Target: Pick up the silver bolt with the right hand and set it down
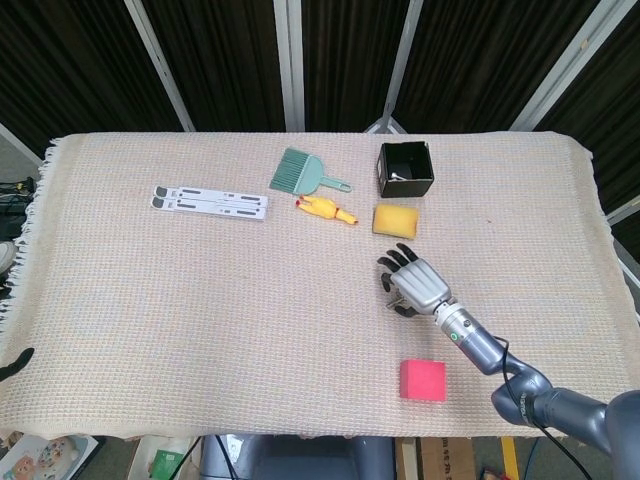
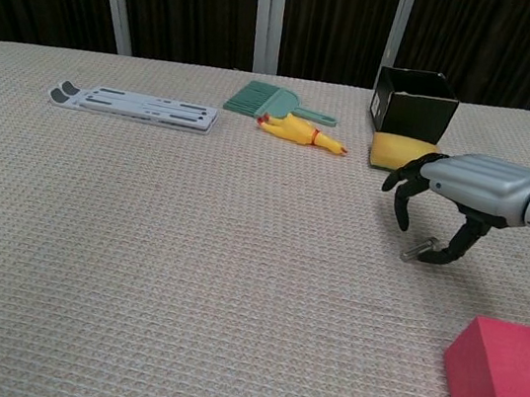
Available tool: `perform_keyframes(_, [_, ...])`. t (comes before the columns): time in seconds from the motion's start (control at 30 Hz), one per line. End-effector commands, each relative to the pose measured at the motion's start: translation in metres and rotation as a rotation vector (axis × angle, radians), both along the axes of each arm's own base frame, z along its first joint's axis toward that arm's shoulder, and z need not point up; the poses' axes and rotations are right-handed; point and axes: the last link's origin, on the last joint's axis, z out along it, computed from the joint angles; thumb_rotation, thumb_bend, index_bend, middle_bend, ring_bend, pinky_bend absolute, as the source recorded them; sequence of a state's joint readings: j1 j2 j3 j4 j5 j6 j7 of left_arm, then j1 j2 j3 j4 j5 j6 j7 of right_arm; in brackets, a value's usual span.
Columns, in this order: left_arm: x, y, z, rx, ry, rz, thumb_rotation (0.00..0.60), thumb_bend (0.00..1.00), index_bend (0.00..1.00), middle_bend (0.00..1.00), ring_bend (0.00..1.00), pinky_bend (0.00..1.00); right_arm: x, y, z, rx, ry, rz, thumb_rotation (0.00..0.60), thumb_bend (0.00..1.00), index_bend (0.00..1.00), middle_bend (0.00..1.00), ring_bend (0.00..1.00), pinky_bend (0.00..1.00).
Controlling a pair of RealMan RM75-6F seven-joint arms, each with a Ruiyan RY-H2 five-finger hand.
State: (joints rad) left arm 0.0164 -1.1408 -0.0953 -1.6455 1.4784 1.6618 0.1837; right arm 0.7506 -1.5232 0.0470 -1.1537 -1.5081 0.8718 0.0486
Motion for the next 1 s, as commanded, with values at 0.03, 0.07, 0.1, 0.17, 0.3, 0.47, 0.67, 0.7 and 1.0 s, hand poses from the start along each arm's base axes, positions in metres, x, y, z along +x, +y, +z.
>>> perform_keyframes(0.03, [0.000, 0.000, 0.000, 0.002, 0.001, 0.000, 0.600, 0.20, 0.19, 0.04, 0.03, 0.11, -0.001, 0.000, 0.000, 0.001, 0.001, 0.000, 0.600, 0.25, 0.53, 0.20, 0.12, 0.02])
perform_keyframes(0.07, [0.000, 0.000, 0.000, 0.003, 0.001, 0.001, 0.600, 0.20, 0.19, 0.04, 0.03, 0.11, -0.002, 0.000, 0.000, 0.001, 0.003, 0.001, 0.600, 0.25, 0.54, 0.20, 0.12, 0.02])
perform_keyframes(0.1, [0.000, 0.000, 0.000, 0.004, 0.001, 0.001, 0.600, 0.20, 0.19, 0.04, 0.03, 0.11, -0.002, 0.001, 0.000, 0.002, 0.003, 0.002, 0.600, 0.25, 0.54, 0.20, 0.12, 0.02])
perform_keyframes(0.17, [0.000, 0.000, 0.000, 0.008, 0.002, 0.003, 0.600, 0.20, 0.19, 0.04, 0.03, 0.11, -0.003, 0.002, 0.000, 0.007, 0.004, 0.002, 0.600, 0.26, 0.55, 0.20, 0.12, 0.02])
perform_keyframes(0.3, [0.000, 0.000, 0.000, 0.009, 0.002, 0.004, 0.600, 0.20, 0.19, 0.04, 0.03, 0.11, -0.003, 0.003, -0.002, 0.012, 0.005, 0.004, 0.600, 0.26, 0.55, 0.20, 0.12, 0.02])
perform_keyframes(0.47, [0.000, 0.000, 0.000, 0.009, 0.002, 0.005, 0.600, 0.20, 0.19, 0.04, 0.03, 0.11, -0.002, 0.004, -0.006, 0.020, 0.009, 0.006, 0.600, 0.26, 0.55, 0.20, 0.12, 0.02])
perform_keyframes(0.67, [0.000, 0.000, 0.000, 0.011, 0.003, 0.006, 0.600, 0.20, 0.19, 0.04, 0.03, 0.11, 0.000, 0.004, -0.010, 0.026, 0.018, 0.007, 0.600, 0.26, 0.55, 0.20, 0.12, 0.02])
perform_keyframes(0.7, [0.000, 0.000, 0.000, 0.011, 0.004, 0.007, 0.600, 0.20, 0.19, 0.04, 0.03, 0.11, 0.001, 0.004, -0.010, 0.027, 0.021, 0.007, 0.600, 0.26, 0.56, 0.20, 0.12, 0.02])
perform_keyframes(1.0, [0.000, 0.000, 0.000, 0.008, 0.005, 0.004, 0.600, 0.20, 0.19, 0.04, 0.03, 0.11, 0.003, 0.000, -0.011, 0.031, 0.044, 0.001, 0.600, 0.28, 0.57, 0.20, 0.12, 0.03])
